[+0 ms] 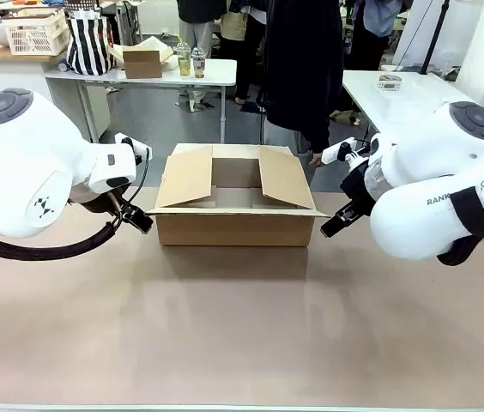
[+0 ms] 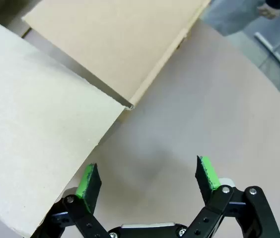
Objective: Pack the gift set into the box.
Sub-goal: Place both hands on the side flaps of the Package Box and spread them outward.
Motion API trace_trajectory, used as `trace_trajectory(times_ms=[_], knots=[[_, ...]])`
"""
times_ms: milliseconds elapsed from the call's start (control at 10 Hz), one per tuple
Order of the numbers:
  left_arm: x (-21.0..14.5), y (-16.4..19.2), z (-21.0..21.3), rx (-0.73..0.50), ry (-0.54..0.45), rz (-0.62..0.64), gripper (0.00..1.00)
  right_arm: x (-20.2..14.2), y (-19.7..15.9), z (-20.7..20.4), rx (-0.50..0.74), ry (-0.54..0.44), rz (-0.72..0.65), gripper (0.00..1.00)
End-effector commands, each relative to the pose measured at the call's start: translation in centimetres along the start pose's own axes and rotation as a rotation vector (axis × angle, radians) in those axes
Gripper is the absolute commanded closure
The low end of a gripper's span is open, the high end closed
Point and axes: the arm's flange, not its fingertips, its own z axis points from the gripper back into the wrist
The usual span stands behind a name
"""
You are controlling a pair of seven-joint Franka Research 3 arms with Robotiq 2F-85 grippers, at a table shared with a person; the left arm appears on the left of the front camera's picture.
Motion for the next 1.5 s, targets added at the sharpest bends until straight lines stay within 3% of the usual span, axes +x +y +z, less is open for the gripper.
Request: trace_trajectory(times_ms=[0,1100,1200,1300,1400], knots=[[0.0,0.0,0.0,0.000,0.000,0.000,0.00,0.0,0.0,0.0,0.000,-0.002,0.000,0.00],[0.0,0.0,0.0,0.000,0.000,0.000,0.00,0.0,0.0,0.0,0.000,0.000,0.001,0.00],[0.0,0.0,0.0,0.000,0.000,0.000,0.00,-0.4,-0.8,2.2,0.061,0.129,0.009,0.00],[-0.6,-0.9,2.6,-0.128,0.185,-0.009,0.00,-1.2,-1.9,5.6,0.126,0.270,-0.005,0.00],[-1.3,-2.0,4.3,-0.150,0.360,-0.033,0.00,-2.4,-2.5,8.5,0.170,0.330,0.023,0.00]])
